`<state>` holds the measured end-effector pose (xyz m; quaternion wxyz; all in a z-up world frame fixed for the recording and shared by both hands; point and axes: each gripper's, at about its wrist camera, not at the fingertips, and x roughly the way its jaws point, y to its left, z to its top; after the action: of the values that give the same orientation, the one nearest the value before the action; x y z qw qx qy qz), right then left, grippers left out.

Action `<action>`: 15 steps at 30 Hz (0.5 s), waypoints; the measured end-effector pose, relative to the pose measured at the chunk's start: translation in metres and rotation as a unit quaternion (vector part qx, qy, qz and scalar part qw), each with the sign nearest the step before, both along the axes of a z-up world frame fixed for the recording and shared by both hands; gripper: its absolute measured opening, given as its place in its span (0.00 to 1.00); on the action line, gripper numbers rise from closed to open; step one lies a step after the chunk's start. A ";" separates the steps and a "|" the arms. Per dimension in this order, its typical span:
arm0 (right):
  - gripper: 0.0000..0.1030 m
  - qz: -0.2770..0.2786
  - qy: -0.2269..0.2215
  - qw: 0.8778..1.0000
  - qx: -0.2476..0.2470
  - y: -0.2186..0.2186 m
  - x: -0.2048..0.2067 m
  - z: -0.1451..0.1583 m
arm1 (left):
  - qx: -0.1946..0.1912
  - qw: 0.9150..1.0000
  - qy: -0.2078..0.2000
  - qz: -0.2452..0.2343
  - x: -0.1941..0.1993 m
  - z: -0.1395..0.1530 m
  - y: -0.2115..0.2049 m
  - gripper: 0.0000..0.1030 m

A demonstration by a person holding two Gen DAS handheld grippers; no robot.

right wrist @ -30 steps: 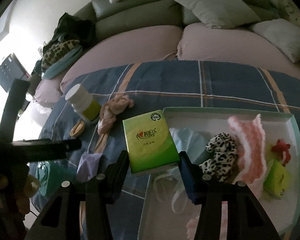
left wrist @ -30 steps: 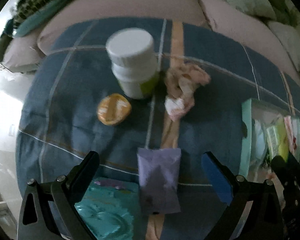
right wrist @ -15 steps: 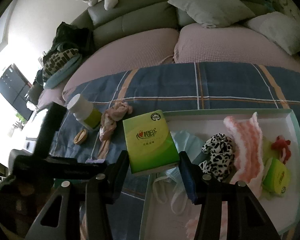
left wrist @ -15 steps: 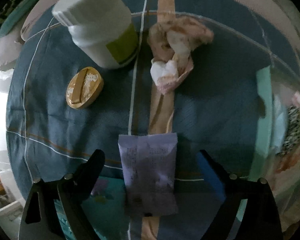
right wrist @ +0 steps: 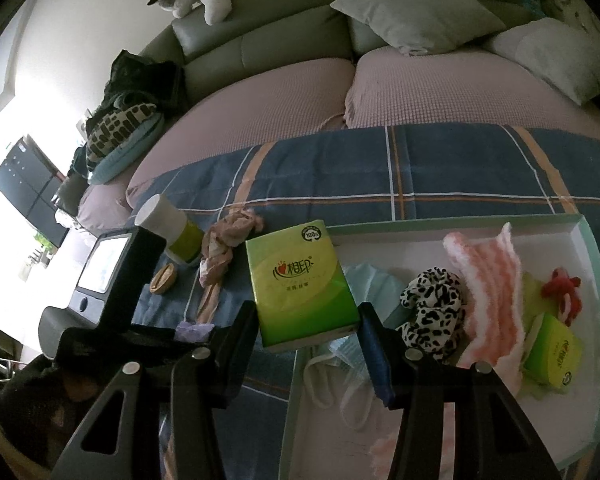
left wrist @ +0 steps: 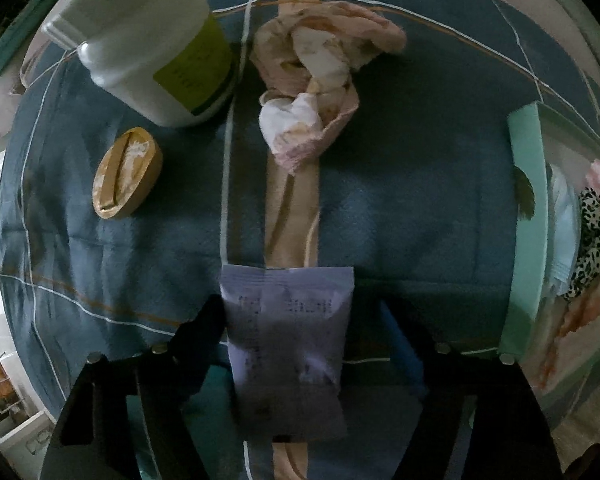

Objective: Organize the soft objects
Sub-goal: 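Carry the green tissue pack and purple packet over the tray with both grippers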

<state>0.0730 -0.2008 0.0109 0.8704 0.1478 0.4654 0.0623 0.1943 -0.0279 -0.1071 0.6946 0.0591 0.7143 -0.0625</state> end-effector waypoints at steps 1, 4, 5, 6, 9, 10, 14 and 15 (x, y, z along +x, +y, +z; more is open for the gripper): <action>0.52 0.000 0.000 1.000 0.000 0.000 0.000 0.000 | -0.002 1.000 -0.001 0.000 -0.001 0.000 0.000 0.71; 0.52 -0.001 0.000 1.000 0.000 0.000 0.000 0.000 | -0.002 1.000 -0.010 0.000 -0.007 0.000 -0.002 0.69; 0.52 -0.001 0.000 1.000 0.000 0.000 0.000 0.000 | -0.004 1.000 -0.013 0.002 -0.008 0.000 -0.004 0.66; 0.52 -0.001 0.000 1.000 -0.001 0.000 0.000 0.000 | -0.006 1.000 -0.015 0.002 -0.010 0.002 -0.003 0.60; 0.52 -0.003 0.001 1.000 -0.001 -0.001 0.000 0.001 | -0.013 0.999 -0.029 0.009 -0.016 0.005 -0.006 0.60; 0.52 -0.003 0.001 1.000 -0.001 -0.001 0.000 0.001 | -0.009 0.999 -0.035 0.010 -0.019 0.006 -0.007 0.60; 0.52 -0.007 0.002 1.000 -0.003 -0.003 0.000 0.000 | -0.009 0.998 -0.055 0.015 -0.031 0.011 -0.022 0.59; 0.52 -0.008 0.003 1.000 -0.004 -0.004 -0.001 0.000 | -0.018 0.998 -0.057 0.018 -0.034 0.011 -0.025 0.59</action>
<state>0.0724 -0.2049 0.0105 0.8702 0.1480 0.4669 0.0524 0.1600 -0.0529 -0.0964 0.7360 0.0378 0.6734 -0.0593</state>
